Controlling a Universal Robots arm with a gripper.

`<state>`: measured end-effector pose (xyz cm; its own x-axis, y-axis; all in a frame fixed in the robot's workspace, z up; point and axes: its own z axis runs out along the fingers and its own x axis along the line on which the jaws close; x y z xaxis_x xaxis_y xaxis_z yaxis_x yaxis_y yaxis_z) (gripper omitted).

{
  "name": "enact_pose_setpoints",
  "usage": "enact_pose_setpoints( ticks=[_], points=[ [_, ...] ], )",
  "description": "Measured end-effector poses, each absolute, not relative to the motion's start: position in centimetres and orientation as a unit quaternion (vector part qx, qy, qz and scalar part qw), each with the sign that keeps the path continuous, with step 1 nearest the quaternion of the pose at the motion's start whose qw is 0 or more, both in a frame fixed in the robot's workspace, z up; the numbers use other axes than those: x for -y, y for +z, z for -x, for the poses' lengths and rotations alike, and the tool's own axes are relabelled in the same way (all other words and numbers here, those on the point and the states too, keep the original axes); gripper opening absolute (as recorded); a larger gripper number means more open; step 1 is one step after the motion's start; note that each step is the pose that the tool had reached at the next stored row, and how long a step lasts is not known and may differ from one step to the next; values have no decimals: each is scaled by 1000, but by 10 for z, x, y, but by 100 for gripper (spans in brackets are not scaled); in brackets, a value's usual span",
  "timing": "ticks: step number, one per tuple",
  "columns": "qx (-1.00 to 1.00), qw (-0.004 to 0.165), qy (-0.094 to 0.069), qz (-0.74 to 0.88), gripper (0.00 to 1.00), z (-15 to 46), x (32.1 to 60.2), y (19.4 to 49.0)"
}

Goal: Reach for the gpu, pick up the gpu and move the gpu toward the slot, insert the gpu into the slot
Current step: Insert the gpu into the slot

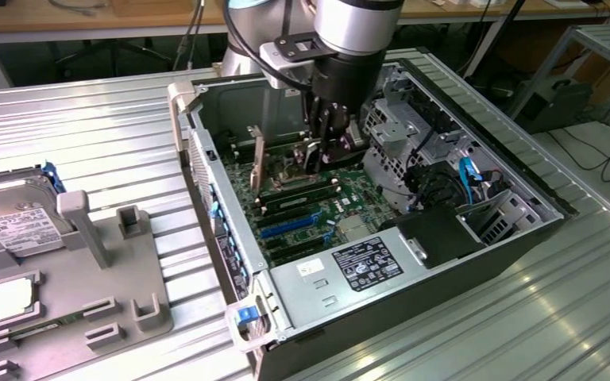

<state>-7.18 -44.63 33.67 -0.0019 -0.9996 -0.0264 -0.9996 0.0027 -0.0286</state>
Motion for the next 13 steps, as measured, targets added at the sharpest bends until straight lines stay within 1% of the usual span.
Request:
enact_pose_setpoints(
  ticks=[13],
  points=[
    [-708,19,-1,706,28,79,446,325]
  ],
)
